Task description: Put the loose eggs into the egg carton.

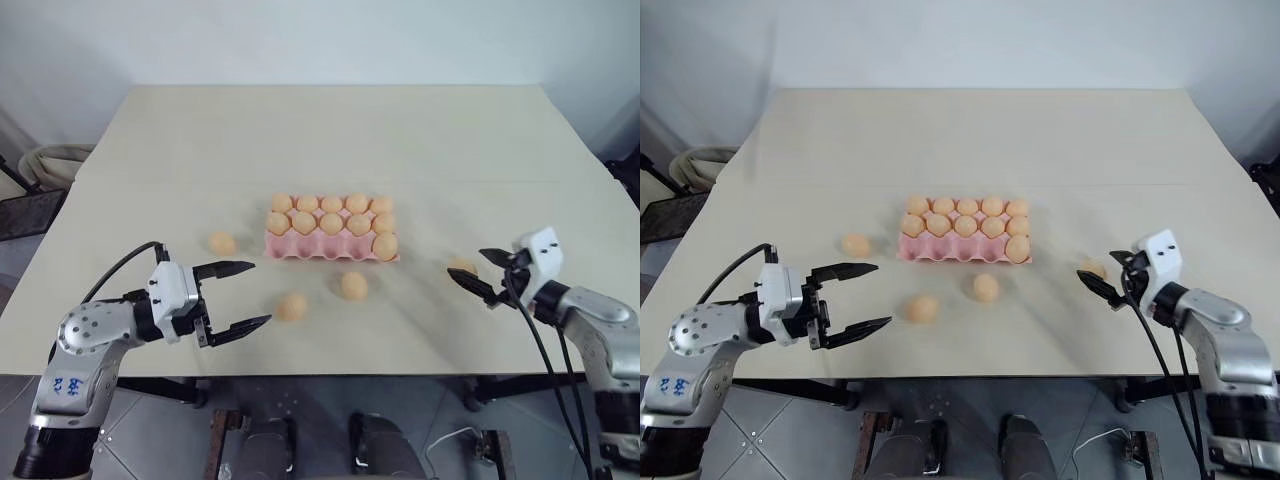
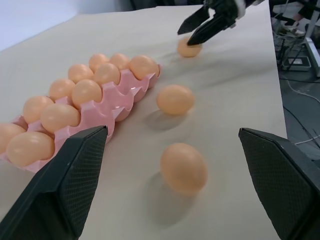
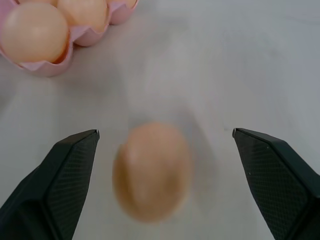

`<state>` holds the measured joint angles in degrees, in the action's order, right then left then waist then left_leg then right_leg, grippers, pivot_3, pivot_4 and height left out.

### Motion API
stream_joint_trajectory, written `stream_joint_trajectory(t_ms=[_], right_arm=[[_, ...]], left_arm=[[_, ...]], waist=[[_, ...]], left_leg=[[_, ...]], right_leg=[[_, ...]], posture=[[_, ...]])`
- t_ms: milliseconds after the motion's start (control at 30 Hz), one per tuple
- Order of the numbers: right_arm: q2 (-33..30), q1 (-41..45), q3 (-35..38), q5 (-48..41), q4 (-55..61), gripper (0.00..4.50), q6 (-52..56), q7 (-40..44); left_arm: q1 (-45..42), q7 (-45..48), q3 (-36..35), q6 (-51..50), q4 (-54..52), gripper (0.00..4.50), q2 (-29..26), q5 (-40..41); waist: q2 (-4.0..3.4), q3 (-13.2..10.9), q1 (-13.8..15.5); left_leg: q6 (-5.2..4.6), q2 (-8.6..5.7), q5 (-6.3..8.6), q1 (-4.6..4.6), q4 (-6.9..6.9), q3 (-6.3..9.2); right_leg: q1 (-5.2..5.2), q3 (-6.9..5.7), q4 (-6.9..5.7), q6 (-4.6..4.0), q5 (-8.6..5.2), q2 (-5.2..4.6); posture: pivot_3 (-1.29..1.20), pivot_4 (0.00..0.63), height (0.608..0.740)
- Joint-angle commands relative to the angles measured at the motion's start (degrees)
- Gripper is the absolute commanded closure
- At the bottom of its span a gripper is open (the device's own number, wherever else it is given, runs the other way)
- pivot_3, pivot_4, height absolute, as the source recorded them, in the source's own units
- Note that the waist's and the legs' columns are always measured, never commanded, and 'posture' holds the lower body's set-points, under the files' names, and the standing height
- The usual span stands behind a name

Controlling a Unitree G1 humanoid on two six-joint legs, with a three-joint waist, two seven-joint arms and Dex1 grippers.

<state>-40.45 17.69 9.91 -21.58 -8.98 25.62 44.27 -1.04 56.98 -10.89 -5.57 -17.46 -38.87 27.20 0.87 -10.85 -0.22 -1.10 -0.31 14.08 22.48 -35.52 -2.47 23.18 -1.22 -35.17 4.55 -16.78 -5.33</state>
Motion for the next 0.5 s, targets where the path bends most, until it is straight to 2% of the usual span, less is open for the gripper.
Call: stream_joint_trajectory(t_ms=[33,133,300,433,500], right_arm=[[-0.4,1.5,-1.4,1.4,-2.1,0.19,-0.4,1.5],[-0.3,1.8,-1.5,1.1,-1.9,0.91,-1.0,2.4],[0.1,1.4,-1.1,-0.4,2.8,2.67,-3.0,5.0],[2.5,5.5,-3.9,-2.8,9.9,2.67,0.2,5.4],[4.6,9.3,-6.8,0.0,10.9,2.67,0.9,2.5]], left_arm=[[1.9,-1.8,-2.8,-0.3,-3.7,0.01,-0.1,1.5],[3.0,-2.9,-4.2,-0.4,-4.4,0.0,0.0,1.6],[3.1,-4.0,-5.0,-0.8,-4.6,0.0,0.2,2.4],[3.8,-4.4,-5.6,-1.5,-4.8,0.0,0.2,3.3],[4.5,-4.4,-5.8,-1.4,-4.6,0.0,0.1,3.2]], waist=[[0.0,0.0,0.1],[-0.01,0.0,0.1],[-0.01,0.0,0.0],[-0.01,0.0,-0.5],[-0.01,0.0,-1.2]], left_leg=[[0.0,0.0,0.0,0.05,0.01,0.0],[-0.03,0.0,-0.02,0.34,-0.03,0.0],[-0.03,0.0,-0.02,0.43,-0.13,0.0],[-0.03,0.02,-0.01,0.43,-0.13,0.0],[-0.01,0.02,-0.01,0.43,-0.13,0.0]], right_leg=[[0.06,0.0,0.0,0.01,0.0,0.0],[0.33,-0.03,-0.05,0.04,0.02,0.0],[0.36,-0.03,-0.06,0.11,0.06,0.0],[0.4,-0.02,-0.13,0.12,0.07,0.01],[0.45,0.0,-0.19,0.11,0.06,0.01]], posture=[[0.0,0.15,0.74],[0.0,0.15,0.74],[0.0,0.15,0.74],[0.0,0.15,0.74],[0.0,0.15,0.74]])
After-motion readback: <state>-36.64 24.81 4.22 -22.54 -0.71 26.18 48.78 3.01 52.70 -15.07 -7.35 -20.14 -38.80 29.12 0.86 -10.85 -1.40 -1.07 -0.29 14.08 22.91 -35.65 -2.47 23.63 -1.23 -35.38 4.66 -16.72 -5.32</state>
